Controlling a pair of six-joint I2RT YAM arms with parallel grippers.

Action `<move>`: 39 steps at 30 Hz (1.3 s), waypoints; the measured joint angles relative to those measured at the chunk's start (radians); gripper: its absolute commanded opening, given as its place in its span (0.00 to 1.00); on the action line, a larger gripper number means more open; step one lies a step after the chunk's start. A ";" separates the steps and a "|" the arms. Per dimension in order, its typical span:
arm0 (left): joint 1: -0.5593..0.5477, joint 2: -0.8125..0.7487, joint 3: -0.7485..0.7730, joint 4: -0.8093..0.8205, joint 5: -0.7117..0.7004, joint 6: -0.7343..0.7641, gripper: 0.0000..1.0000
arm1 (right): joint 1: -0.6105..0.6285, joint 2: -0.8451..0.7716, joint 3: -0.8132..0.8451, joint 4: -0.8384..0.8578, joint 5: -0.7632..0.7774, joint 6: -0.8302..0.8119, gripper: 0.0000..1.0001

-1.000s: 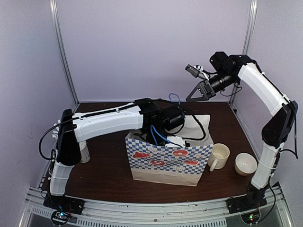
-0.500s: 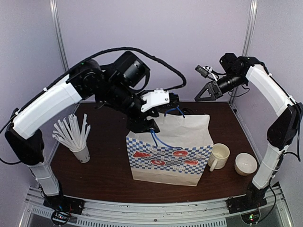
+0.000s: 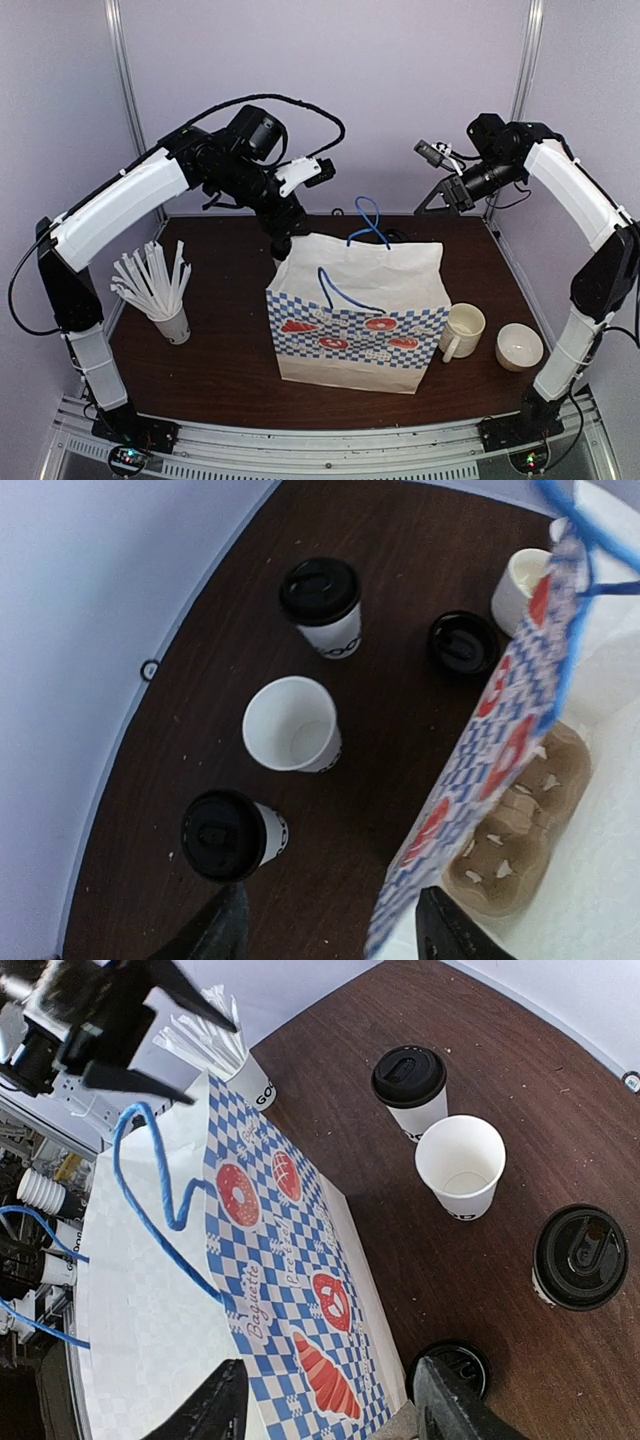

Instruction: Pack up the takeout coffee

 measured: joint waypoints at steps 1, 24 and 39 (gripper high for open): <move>0.021 0.013 0.000 0.000 -0.004 -0.021 0.60 | 0.002 -0.010 -0.010 0.000 0.000 -0.008 0.64; 0.075 -0.001 -0.040 0.092 0.299 -0.059 0.64 | 0.145 -0.051 -0.007 -0.069 -0.005 -0.118 0.67; 0.029 0.140 0.050 -0.011 0.389 0.031 0.03 | 0.070 -0.052 -0.015 -0.060 0.000 -0.123 0.67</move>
